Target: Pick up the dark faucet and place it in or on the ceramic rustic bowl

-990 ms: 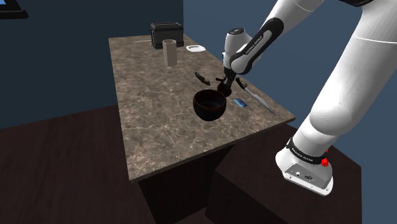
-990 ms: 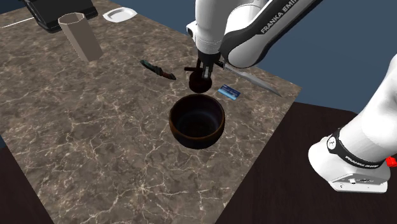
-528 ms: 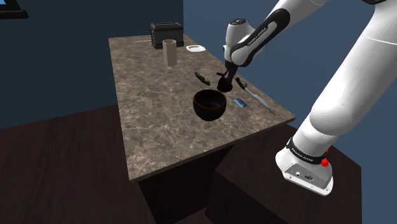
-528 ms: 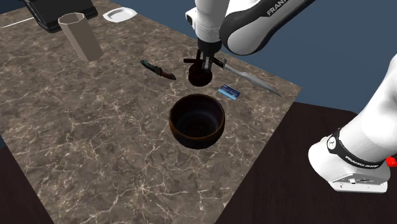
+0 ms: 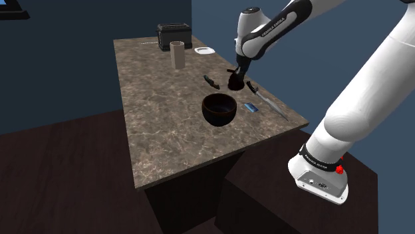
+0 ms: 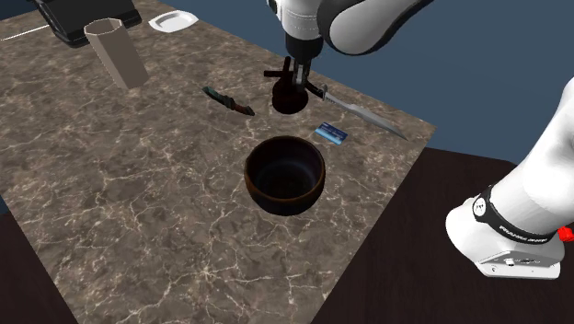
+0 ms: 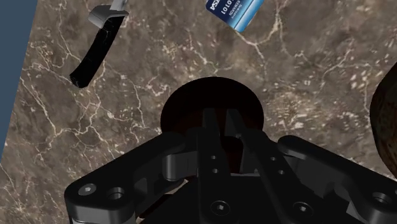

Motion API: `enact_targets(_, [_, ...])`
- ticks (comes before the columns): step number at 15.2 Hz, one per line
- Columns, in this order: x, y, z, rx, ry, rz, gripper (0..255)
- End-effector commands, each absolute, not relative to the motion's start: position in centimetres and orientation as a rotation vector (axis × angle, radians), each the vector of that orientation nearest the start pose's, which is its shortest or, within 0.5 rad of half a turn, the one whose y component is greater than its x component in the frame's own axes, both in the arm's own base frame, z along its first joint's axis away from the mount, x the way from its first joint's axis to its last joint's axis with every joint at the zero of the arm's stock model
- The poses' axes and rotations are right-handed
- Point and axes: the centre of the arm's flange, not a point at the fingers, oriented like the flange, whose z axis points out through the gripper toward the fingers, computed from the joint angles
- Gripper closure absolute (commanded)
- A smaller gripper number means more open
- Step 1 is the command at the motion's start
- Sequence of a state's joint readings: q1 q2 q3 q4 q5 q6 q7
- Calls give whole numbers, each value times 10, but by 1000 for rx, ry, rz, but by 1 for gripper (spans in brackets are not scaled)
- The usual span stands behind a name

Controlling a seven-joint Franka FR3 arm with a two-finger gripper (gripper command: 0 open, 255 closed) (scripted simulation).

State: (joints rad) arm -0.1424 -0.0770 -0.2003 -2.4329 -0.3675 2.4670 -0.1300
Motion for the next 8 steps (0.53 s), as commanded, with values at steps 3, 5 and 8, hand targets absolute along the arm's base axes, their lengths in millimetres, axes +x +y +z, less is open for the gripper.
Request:
enact_targets(3, [459,-164,365,-3387,-106,-91,255])
enact_targets(5, [459,-164,376,-3387,-106,-91,255])
enact_targets(8, [459,-164,391,-3387,-106,-91,255])
